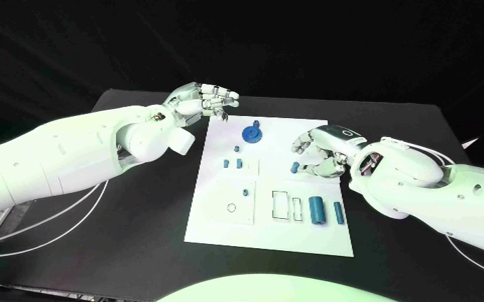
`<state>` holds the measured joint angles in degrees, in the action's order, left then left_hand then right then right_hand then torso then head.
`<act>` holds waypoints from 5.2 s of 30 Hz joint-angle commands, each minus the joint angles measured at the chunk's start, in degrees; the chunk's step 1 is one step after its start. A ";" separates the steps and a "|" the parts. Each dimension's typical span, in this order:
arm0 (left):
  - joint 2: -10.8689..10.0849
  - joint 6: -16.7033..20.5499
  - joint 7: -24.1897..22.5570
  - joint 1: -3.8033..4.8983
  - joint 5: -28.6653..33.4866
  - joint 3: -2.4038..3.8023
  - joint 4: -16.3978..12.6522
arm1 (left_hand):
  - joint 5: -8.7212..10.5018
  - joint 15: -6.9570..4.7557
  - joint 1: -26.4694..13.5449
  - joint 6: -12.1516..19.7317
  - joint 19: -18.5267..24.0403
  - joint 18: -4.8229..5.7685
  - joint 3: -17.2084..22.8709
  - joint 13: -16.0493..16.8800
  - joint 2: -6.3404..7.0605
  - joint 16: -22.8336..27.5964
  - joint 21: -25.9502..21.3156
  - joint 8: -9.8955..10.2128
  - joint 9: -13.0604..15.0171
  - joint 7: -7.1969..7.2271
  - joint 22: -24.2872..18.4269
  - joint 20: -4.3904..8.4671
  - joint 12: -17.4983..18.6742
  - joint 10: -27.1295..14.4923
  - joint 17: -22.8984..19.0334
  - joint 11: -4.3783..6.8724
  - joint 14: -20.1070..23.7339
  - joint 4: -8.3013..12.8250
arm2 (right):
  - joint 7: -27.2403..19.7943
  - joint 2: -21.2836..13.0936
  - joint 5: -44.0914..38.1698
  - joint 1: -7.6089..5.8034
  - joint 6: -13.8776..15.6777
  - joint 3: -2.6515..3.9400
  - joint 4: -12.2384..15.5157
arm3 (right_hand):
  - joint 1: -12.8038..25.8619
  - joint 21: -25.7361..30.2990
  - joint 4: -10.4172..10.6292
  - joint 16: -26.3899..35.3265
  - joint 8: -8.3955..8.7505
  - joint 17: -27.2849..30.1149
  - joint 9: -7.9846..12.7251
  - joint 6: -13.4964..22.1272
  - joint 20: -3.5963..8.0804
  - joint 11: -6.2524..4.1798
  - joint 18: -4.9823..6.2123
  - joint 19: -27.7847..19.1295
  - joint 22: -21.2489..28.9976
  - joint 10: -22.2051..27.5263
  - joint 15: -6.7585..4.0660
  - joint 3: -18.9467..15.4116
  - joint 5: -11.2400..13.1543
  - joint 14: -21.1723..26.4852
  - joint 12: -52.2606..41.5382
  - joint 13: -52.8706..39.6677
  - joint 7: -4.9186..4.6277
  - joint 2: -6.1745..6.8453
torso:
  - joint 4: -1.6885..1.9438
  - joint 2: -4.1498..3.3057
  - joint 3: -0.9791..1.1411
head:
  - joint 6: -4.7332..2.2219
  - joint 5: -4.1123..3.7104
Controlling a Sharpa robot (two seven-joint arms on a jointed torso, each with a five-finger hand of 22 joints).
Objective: Assemble the parts on the task board
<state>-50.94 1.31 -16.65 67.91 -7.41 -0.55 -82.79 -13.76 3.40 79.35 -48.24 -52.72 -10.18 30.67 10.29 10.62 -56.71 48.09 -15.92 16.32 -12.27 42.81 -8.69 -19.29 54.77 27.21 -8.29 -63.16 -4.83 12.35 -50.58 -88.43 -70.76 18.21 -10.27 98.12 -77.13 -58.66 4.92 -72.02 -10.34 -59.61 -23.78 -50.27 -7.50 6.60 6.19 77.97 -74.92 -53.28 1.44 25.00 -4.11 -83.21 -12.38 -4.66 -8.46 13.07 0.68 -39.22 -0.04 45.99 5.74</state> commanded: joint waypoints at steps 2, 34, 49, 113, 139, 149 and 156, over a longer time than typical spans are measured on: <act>0.00 -0.90 -0.54 0.03 -0.10 0.04 -0.14 | 0.03 0.26 -0.07 0.43 0.06 -0.39 -0.26 0.04 -0.10 0.30 -0.37 -0.37 -0.05 -0.35 -0.05 -0.30 -0.20 -0.32 -0.09 -0.14 0.28 0.08 | 0.35 0.07 0.75 -0.03 -4.94 0.00 -0.66 | -1.60 0.32 1.19 0.09 0.36 0.39 0.23 0.34 -0.08 0.12 -0.54 -0.13 -5.80 0.84 0.37 -2.73 0.11 0.29 -0.94 0.25 0.25 -0.33 | -0.04 -0.07 0.02 | -0.10 -0.51; -0.09 -1.97 0.10 0.04 0.18 0.03 0.10 | 0.02 0.23 0.16 0.48 -0.07 -0.40 -0.32 0.11 -0.13 0.30 -0.50 -0.54 -0.03 -0.33 -0.16 -0.27 -0.42 -0.40 -0.11 -0.12 0.30 0.23 | 0.31 3.96 -0.97 1.10 -5.73 -0.24 -3.38 | -1.81 -9.25 4.72 -4.45 -0.77 -4.48 0.39 -5.49 1.63 -2.11 -2.25 4.70 -9.38 -11.83 -1.54 6.14 -0.27 -1.92 -1.05 0.61 0.43 -1.38 | 0.02 -0.01 0.05 | 0.09 -1.11; -0.15 -2.00 0.21 0.04 0.23 0.03 0.27 | -0.01 0.21 0.41 0.55 -0.15 -0.40 -0.29 0.14 -0.28 0.35 -0.59 -0.68 -0.03 -0.34 -0.23 -0.24 -0.58 -0.50 -0.14 -0.11 0.38 0.37 | 0.91 3.75 -2.44 1.21 -3.48 -0.24 -3.17 | -3.56 -11.85 0.26 -5.14 -5.02 -5.13 -2.92 -9.62 2.96 -3.92 -2.69 5.62 -10.45 -18.22 -3.01 9.27 1.02 -2.10 -0.67 -0.84 1.87 -5.54 | 0.01 -0.02 0.09 | 0.22 -0.85; 1.83 -3.01 0.46 0.03 -0.10 0.02 1.24 | 0.02 0.19 0.83 0.67 -0.27 -0.39 -0.28 0.19 -0.41 0.39 -0.63 -0.90 -0.03 -0.37 -0.27 -0.17 -0.84 -0.67 -0.20 -0.13 0.46 0.70 | -3.00 16.47 -3.59 5.40 -2.58 -0.79 1.92 | -3.49 -12.05 -2.30 -5.28 -5.82 -5.04 -4.41 -8.60 2.93 -3.48 -2.74 5.62 -10.51 -18.62 -2.74 10.34 0.53 -2.14 0.85 -1.32 1.06 -5.61 | 0.02 -0.05 -0.01 | 1.10 5.01; 1.51 -3.12 0.60 0.04 -0.20 0.02 1.13 | 0.03 0.21 0.83 0.76 -0.31 -0.37 -0.38 0.21 -0.44 0.40 -0.67 -1.03 -0.04 -0.39 -0.29 -0.17 -0.99 -0.78 -0.22 -0.15 0.48 0.73 | -1.14 18.09 -5.74 6.02 -6.77 -1.16 -0.33 | -3.37 -11.86 -2.43 -5.24 -5.85 -4.93 -4.49 -8.56 2.90 -3.45 -2.71 5.55 -10.47 -18.66 -2.70 10.37 0.40 -2.12 0.96 -1.37 1.03 -5.56 | -0.01 -0.02 0.04 | 1.90 5.49; 1.50 -3.10 0.62 0.04 -0.21 0.02 1.11 | 0.03 0.21 0.83 0.76 -0.31 -0.37 -0.38 0.21 -0.44 0.40 -0.67 -1.03 -0.04 -0.39 -0.29 -0.17 -0.99 -0.78 -0.22 -0.15 0.48 0.73 | -0.20 18.56 -6.57 6.22 -6.79 -1.32 -0.63 | -2.94 -11.28 -2.54 -5.06 -5.83 -4.57 -4.60 -8.39 2.84 -3.37 -2.60 5.33 -10.32 -18.57 -2.63 10.29 0.36 -2.02 1.21 -1.44 0.97 -5.37 | -0.02 -0.02 0.05 | 1.92 5.46; 1.53 -3.10 0.65 0.04 -0.22 0.02 1.13 | 0.03 0.21 0.83 0.76 -0.31 -0.37 -0.38 0.21 -0.44 0.40 -0.67 -1.03 -0.04 -0.39 -0.29 -0.17 -0.99 -0.78 -0.22 -0.15 0.48 0.73 | -0.74 19.01 -6.50 6.35 -6.07 -1.41 -0.68 | -0.98 -10.57 -2.63 -5.10 -4.25 -4.48 -4.09 -5.98 2.48 -2.86 -2.49 4.99 -10.12 -17.33 -2.20 10.01 0.19 -1.96 2.43 -1.66 0.50 -3.77 | -0.01 -0.03 0.03 | 1.86 5.43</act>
<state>-49.49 -0.85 -15.74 67.91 -7.54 -0.56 -81.52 -13.76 3.60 79.68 -47.83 -52.72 -10.18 30.36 10.41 10.29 -56.50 47.61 -16.59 16.32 -12.28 42.58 -8.69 -20.13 54.37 27.08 -8.30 -62.96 -4.51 11.69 -31.70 -94.18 -64.65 12.95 -11.51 97.43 -79.10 -69.47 3.50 -77.13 -14.82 -64.13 -28.20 -56.54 -4.94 5.53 4.40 83.18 -74.92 -69.26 -1.11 34.22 -3.56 -84.13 -10.03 -6.40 -8.01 8.32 0.65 -39.23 0.00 47.89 11.18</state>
